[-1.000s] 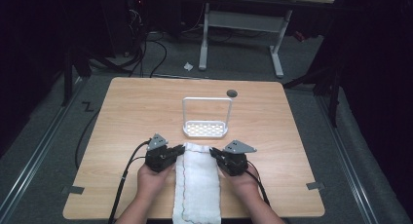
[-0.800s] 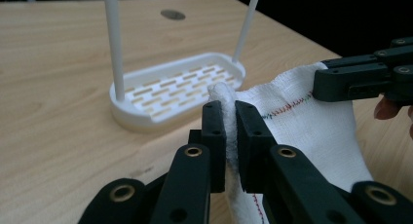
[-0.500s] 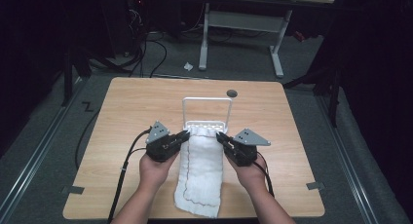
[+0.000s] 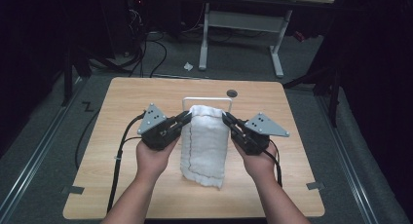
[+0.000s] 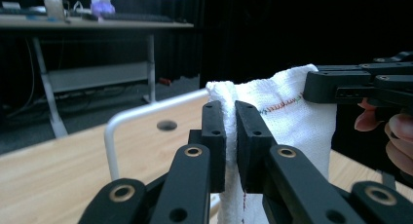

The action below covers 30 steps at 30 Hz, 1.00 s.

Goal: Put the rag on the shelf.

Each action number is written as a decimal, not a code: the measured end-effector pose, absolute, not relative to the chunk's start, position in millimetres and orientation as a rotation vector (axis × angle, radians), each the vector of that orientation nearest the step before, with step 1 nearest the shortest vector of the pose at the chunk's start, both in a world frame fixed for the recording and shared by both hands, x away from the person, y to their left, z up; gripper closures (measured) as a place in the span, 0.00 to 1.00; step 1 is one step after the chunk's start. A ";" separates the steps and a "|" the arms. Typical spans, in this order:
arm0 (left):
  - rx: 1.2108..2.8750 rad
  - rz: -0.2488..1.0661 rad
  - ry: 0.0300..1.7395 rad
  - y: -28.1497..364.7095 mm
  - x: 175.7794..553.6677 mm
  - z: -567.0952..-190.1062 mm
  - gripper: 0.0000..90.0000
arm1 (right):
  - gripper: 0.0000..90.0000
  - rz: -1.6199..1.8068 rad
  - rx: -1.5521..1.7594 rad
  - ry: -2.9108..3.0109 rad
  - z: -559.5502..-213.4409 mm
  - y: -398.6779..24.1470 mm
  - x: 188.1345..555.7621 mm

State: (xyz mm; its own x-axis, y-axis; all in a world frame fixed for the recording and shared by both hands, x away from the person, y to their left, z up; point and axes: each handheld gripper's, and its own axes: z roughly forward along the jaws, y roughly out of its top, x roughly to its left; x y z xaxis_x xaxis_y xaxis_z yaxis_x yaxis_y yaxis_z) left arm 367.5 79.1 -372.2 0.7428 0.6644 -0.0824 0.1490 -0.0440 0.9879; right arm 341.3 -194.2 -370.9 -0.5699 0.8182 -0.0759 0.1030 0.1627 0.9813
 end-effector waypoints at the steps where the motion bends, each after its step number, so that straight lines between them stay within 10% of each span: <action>1: 1.585 0.482 0.665 79.3 366.8 -368.4 0.93 | 0.96 1.461 0.867 1.804 -366.7 -194.1 340.8; 30: 1.623 0.662 0.573 59.9 411.5 -304.3 0.93 | 0.96 1.458 0.845 1.691 -293.2 -207.4 381.9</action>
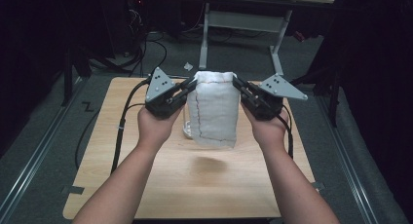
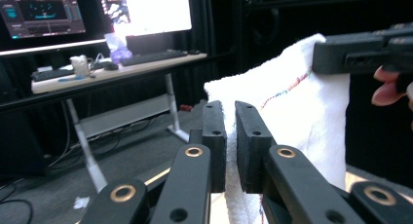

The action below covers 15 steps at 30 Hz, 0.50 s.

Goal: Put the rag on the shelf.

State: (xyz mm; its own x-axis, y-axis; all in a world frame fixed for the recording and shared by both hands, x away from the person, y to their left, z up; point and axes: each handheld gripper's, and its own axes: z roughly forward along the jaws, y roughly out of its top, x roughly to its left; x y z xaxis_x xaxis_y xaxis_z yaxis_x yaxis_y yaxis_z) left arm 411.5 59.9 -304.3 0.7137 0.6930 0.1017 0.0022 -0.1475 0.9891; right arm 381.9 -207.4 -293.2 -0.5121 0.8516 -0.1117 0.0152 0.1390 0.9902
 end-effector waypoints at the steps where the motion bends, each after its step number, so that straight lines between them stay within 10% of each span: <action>1: 1.629 0.676 0.572 58.5 415.4 -303.5 0.93 | 0.96 1.451 0.848 1.690 -291.8 -207.5 386.7; 15: 1.604 0.696 0.584 62.6 454.2 -287.0 0.93 | 0.96 1.478 0.919 1.688 -287.9 -204.3 437.0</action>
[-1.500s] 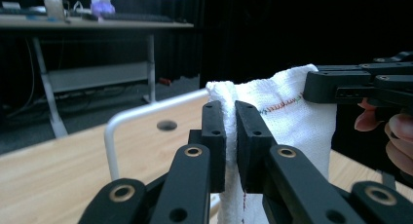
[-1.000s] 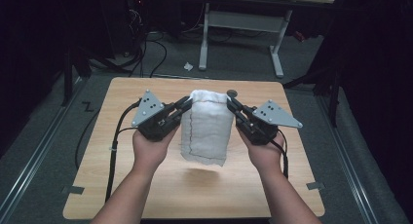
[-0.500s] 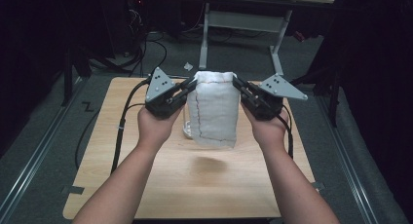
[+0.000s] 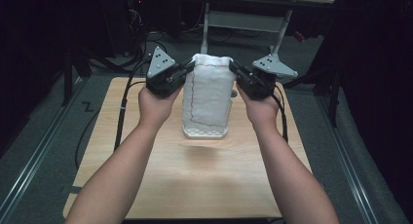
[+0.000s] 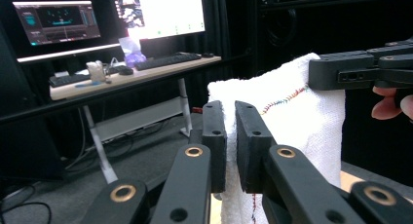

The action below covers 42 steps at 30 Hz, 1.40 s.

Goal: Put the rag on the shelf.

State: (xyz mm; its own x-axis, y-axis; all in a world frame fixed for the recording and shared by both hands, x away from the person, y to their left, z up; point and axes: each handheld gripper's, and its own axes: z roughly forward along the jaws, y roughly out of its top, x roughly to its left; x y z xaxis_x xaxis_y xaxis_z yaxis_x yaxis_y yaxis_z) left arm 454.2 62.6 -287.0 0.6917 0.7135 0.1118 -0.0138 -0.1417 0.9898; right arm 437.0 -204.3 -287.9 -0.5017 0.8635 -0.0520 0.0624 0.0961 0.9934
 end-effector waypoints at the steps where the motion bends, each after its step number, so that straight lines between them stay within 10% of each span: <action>1: 1.599 0.683 0.589 62.6 457.3 -287.3 0.93 | 0.96 1.477 0.924 1.690 -287.7 -204.2 440.3; 42: 1.743 0.565 0.841 51.6 559.9 -351.2 0.93 | 0.95 1.411 1.110 1.869 -340.3 -205.4 551.5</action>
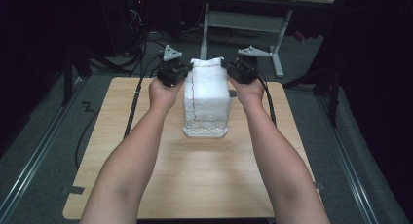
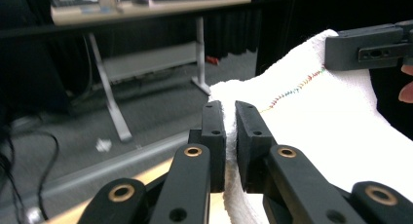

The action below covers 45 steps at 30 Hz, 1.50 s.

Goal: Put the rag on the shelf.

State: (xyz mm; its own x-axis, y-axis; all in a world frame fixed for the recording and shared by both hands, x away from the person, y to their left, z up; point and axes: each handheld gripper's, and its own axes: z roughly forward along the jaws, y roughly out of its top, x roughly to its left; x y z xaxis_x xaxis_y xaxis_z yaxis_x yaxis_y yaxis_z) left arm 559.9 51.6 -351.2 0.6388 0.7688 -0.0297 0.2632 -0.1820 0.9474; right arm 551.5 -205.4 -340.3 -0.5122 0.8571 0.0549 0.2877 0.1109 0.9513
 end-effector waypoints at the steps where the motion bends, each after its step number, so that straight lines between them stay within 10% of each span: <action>1: 1.755 0.541 0.853 51.8 562.8 -354.4 0.92 | 0.95 1.393 1.121 1.882 -343.4 -205.2 553.7; 7: 1.796 0.428 0.919 56.3 572.2 -369.3 0.68 | 0.82 1.339 1.172 1.961 -358.6 -202.5 562.4; 45: 1.673 0.574 0.832 133.6 421.1 -381.4 0.55 | 0.51 1.343 1.032 1.898 -370.8 -241.5 432.9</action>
